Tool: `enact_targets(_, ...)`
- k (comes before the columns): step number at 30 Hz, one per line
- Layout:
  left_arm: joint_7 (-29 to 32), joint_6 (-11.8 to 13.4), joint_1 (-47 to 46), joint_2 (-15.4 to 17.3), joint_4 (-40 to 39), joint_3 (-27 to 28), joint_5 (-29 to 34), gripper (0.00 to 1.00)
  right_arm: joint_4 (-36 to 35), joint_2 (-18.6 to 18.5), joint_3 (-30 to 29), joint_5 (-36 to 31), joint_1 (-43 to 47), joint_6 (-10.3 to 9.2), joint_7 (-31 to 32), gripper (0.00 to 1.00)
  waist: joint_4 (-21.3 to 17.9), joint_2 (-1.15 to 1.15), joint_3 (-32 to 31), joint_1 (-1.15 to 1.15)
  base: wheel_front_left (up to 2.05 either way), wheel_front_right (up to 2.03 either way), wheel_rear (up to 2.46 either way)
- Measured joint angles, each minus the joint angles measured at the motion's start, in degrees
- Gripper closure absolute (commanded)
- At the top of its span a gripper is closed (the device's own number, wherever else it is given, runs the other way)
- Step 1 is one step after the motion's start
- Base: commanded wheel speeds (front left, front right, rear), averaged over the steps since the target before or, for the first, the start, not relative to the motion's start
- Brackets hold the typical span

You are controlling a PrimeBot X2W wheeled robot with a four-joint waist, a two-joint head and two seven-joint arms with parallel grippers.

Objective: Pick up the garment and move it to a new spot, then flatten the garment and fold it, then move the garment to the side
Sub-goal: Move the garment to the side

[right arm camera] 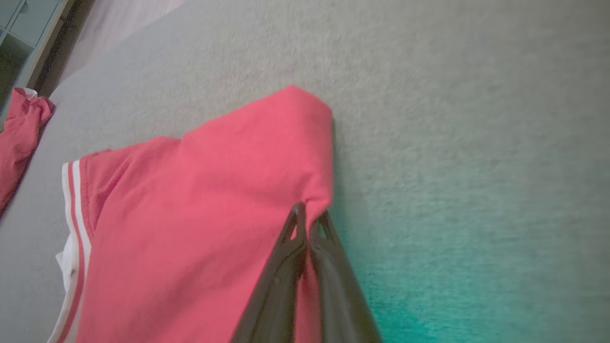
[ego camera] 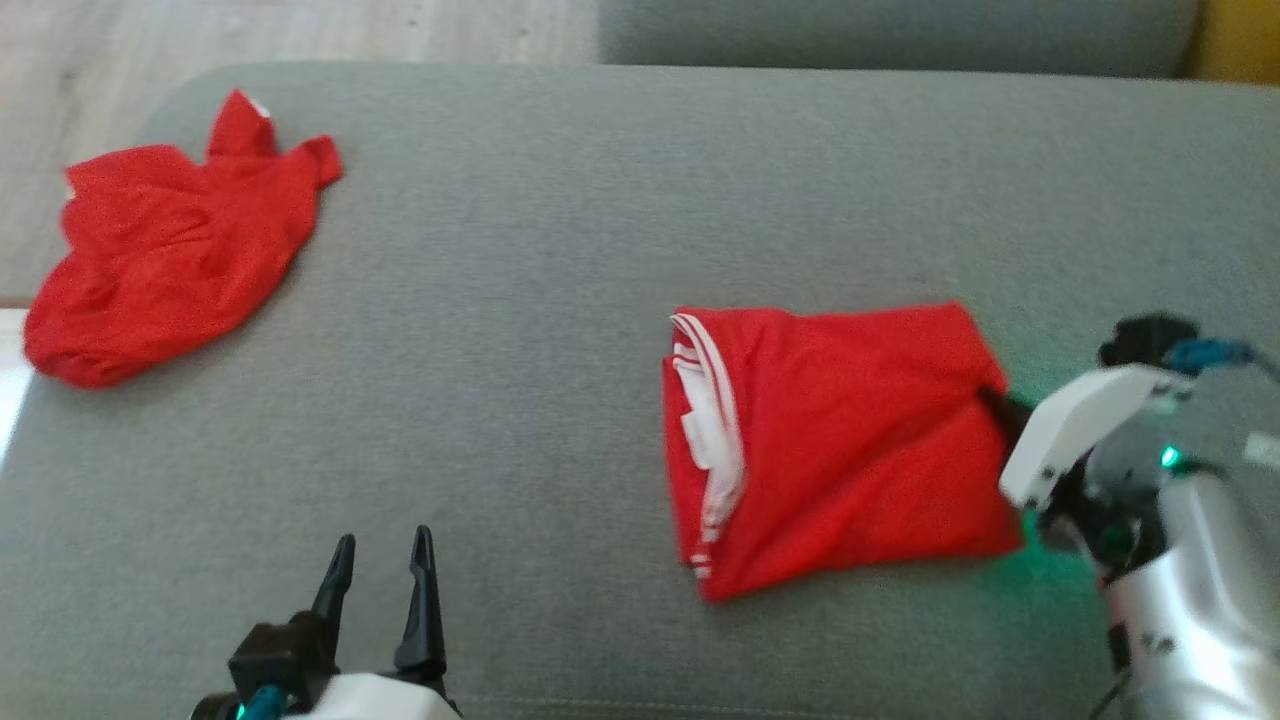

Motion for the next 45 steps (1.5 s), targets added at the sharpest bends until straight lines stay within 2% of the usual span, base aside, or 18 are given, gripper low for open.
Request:
enact_targets(7, 0.0, -0.1, -1.7, 0.0, -1.5, 0.4, 0.1, 0.0, 0.6, -5.2, -2.0, -4.6, -6.9, 0.0, -4.2, 1.0, -4.7, 0.0, 2.4, 0.0, 0.0, 0.0, 0.0)
enact_targets(12, 0.0, -2.0, -6.3, -0.1, -2.4, 0.3, 1.9, 0.0, 3.0, -9.2, -4.4, -9.5, -14.7, 0.0, -9.4, 1.0, -8.0, 0.0, 6.5, 0.0, 0.0, 0.0, 0.0)
enact_targets(16, 0.0, -2.9, -10.3, -0.2, -2.8, -1.1, 2.9, 0.0, 6.2, -12.9, -7.6, -14.0, -21.6, 0.0, -13.8, 1.0, -9.3, 0.0, 10.8, 0.0, 0.0, 0.0, 0.0)
enact_targets(20, 0.0, -3.0, -12.8, -0.3, -3.1, -1.9, 3.1, 0.0, 9.9, -16.2, -13.3, -19.5, -27.1, 0.0, -14.9, 1.0, -9.5, 0.0, 15.0, 0.0, 0.0, 0.0, 0.0)
enact_targets(21, 0.0, -3.0, -12.8, -0.3, -3.1, -1.9, 3.1, 0.0, 9.9, -16.2, -13.3, -19.5, -27.1, 0.0, -14.9, 1.0, -9.5, 0.0, 15.0, 0.0, 0.0, 0.0, 0.0)
enact_targets(23, 0.0, -2.8, -13.1, -0.3, -3.2, -1.9, 3.1, 0.0, 11.6, -16.9, -17.4, -22.4, -29.0, 0.0, -15.1, 1.0, -9.2, 0.0, 16.6, 0.01, 0.0, 0.0, 0.0)
enact_targets(26, 0.0, -2.5, -12.9, -0.3, -3.2, -1.6, 3.1, 0.0, 13.3, -17.3, -21.5, -28.4, -29.6, 0.0, -14.4, 1.0, -8.5, 0.0, 17.7, 0.01, 0.0, 0.0, 0.0)
enact_targets(27, 0.0, -2.4, -12.6, -0.3, -3.2, -1.4, 3.1, 0.0, 13.7, -17.1, -24.6, -32.0, -29.5, 0.0, -14.1, 1.0, -8.2, 0.0, 17.5, 0.01, 0.0, 0.0, 0.0)
enact_targets(33, 0.0, -2.3, -12.5, -0.3, -3.5, -0.9, 3.1, 0.0, 12.2, -16.2, -32.4, -41.9, -29.5, 0.0, -13.9, 1.0, -8.4, 0.0, 16.5, 0.01, 0.0, 0.0, 0.0)
enact_targets(34, 0.0, -2.3, -12.5, -0.3, -3.5, -0.8, 3.3, 0.0, 11.8, -15.6, -32.9, -43.0, -29.4, 0.0, -14.3, 0.6, -8.5, 0.0, 16.3, 0.01, 0.0, 0.0, 0.0)
enact_targets(35, 0.0, -2.3, -12.5, -0.3, -3.5, -0.7, 3.7, 0.0, 11.5, -15.0, -33.0, -44.0, -29.4, 0.0, -15.0, 0.0, -8.6, 0.0, 16.1, 0.01, 0.0, 0.0, 0.0)
enact_targets(38, 0.0, -2.3, -12.4, -0.3, -3.4, -0.5, 3.7, 0.0, 11.4, -13.5, -32.9, -45.1, -29.3, 0.0, -17.4, 0.0, -8.8, 0.0, 15.4, 0.01, 0.0, 0.0, 0.0)
enact_targets(45, 0.0, -1.8, -10.8, -0.3, -3.2, -0.5, 3.5, 0.0, 9.0, -12.4, -29.1, -47.2, -27.3, 0.0, -27.9, 0.0, -8.7, 0.0, 12.5, 0.0, 0.0, 0.0, 0.0)
